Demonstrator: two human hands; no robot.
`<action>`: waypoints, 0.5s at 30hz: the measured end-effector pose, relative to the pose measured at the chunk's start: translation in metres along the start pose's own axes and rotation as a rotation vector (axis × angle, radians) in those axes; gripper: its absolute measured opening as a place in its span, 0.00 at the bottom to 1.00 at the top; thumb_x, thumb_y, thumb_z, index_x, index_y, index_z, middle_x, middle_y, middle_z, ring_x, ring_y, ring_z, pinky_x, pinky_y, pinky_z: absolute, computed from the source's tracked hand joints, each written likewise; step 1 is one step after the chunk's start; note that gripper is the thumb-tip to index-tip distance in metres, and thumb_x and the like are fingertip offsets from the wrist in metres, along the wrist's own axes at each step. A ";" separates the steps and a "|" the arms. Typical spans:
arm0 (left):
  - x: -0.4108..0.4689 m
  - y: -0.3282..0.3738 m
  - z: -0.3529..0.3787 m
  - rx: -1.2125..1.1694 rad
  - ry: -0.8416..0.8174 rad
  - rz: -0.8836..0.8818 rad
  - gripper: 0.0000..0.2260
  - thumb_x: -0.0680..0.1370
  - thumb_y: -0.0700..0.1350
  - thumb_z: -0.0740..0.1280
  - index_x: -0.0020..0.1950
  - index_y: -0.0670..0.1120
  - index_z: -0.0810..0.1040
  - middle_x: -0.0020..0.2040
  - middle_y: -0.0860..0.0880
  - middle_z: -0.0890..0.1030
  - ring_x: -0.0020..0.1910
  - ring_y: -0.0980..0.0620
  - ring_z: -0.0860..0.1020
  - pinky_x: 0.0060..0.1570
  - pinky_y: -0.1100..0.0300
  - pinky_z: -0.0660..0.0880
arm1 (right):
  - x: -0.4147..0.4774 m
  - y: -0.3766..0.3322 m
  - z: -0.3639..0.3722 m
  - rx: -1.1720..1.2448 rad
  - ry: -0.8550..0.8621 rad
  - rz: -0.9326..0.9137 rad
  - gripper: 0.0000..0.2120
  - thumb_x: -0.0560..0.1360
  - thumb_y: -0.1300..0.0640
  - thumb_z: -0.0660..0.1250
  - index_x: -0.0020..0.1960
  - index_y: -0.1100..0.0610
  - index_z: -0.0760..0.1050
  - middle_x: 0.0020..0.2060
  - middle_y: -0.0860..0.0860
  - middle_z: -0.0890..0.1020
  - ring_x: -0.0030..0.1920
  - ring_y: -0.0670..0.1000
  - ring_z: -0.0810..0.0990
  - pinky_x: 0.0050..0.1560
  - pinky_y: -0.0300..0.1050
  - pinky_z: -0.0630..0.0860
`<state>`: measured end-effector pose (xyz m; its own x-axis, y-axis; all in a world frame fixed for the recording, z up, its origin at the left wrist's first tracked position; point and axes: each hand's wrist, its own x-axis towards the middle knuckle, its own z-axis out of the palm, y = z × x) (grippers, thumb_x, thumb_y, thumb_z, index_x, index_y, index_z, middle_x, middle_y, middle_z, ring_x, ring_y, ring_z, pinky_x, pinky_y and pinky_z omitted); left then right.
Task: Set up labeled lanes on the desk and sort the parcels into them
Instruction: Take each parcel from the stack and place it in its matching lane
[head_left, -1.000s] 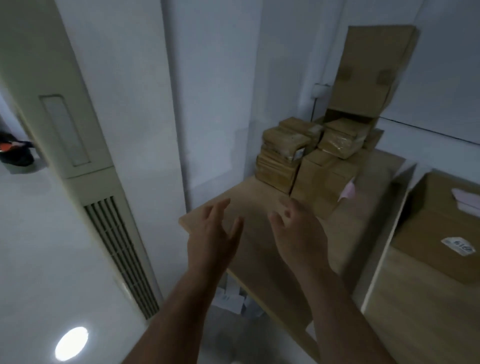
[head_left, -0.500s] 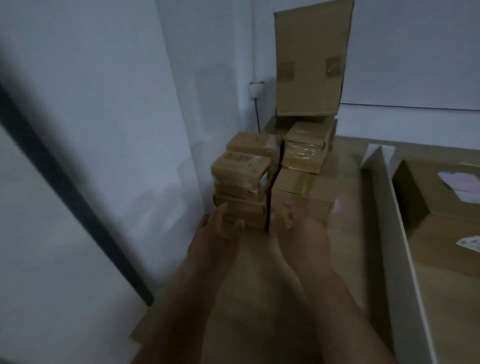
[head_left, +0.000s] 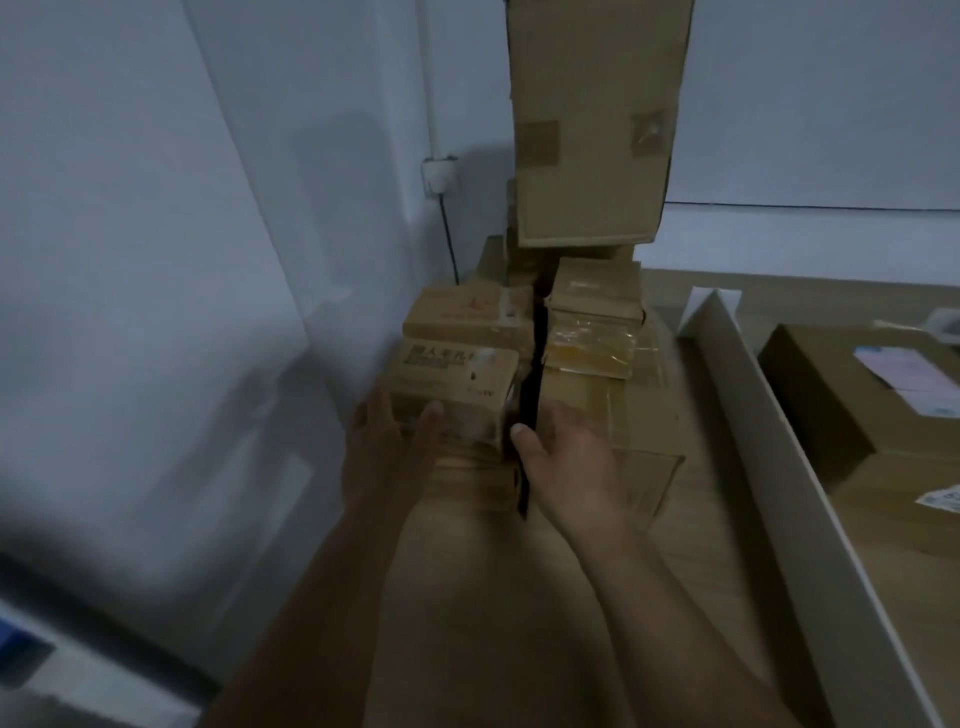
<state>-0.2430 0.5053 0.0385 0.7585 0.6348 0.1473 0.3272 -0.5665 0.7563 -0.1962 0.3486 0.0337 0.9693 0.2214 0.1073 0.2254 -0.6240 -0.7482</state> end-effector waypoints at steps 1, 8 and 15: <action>0.011 0.000 0.000 -0.017 -0.016 -0.018 0.29 0.77 0.55 0.62 0.75 0.48 0.57 0.73 0.44 0.64 0.71 0.45 0.63 0.65 0.49 0.64 | 0.006 -0.003 0.005 0.019 -0.010 0.015 0.23 0.78 0.46 0.61 0.70 0.54 0.69 0.64 0.52 0.75 0.62 0.53 0.74 0.61 0.48 0.73; 0.043 -0.005 0.005 -0.106 -0.102 -0.101 0.21 0.80 0.50 0.59 0.71 0.44 0.64 0.65 0.47 0.71 0.67 0.45 0.68 0.57 0.55 0.67 | 0.023 -0.016 0.029 0.273 -0.124 0.088 0.18 0.81 0.53 0.59 0.70 0.56 0.68 0.59 0.47 0.75 0.62 0.47 0.72 0.58 0.40 0.68; 0.029 -0.017 -0.007 -0.100 -0.021 -0.123 0.21 0.80 0.51 0.59 0.70 0.43 0.67 0.67 0.41 0.71 0.66 0.43 0.69 0.61 0.53 0.66 | 0.002 -0.017 0.031 0.366 -0.045 0.124 0.08 0.80 0.52 0.60 0.55 0.52 0.74 0.45 0.42 0.79 0.47 0.42 0.77 0.46 0.36 0.73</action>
<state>-0.2307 0.5370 0.0347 0.7284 0.6842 0.0370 0.3611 -0.4292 0.8279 -0.2009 0.3828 0.0262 0.9798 0.1987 -0.0215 0.0486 -0.3411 -0.9388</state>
